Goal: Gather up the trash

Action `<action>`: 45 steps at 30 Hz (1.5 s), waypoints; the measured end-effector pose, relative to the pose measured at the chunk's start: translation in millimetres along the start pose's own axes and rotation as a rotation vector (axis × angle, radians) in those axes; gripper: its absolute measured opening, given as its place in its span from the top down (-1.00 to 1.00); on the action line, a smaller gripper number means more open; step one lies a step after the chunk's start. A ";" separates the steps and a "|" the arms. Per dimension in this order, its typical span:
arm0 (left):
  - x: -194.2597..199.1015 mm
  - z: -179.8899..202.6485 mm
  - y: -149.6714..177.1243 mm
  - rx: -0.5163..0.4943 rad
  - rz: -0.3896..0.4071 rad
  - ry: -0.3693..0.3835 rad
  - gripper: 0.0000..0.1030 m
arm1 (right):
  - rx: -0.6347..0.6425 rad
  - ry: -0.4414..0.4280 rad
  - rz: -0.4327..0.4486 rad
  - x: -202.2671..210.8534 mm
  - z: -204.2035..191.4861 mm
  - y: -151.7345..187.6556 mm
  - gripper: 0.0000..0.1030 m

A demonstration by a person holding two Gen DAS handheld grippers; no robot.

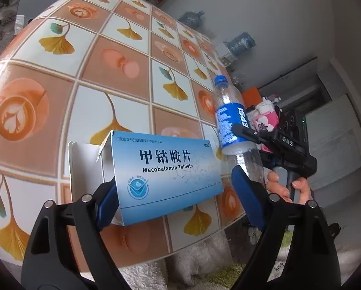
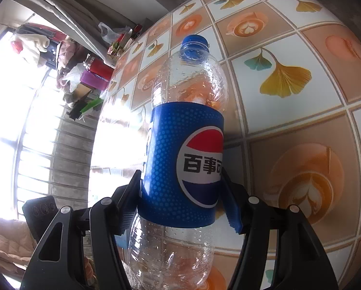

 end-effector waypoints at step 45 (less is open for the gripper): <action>-15.7 49.1 -57.0 -0.183 0.072 -0.201 -0.60 | 0.013 -0.098 0.009 11.6 27.5 26.7 -0.17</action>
Point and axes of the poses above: each gripper's, at about its wrist camera, not at the fingertips, and x roughly against the way its jaws point, z to its right, y to its underside, the point moved 1 cm from there along -x, roughly the way its jaws point, and after that the axes turned 14 degrees about -z, right-handed, at the moved point
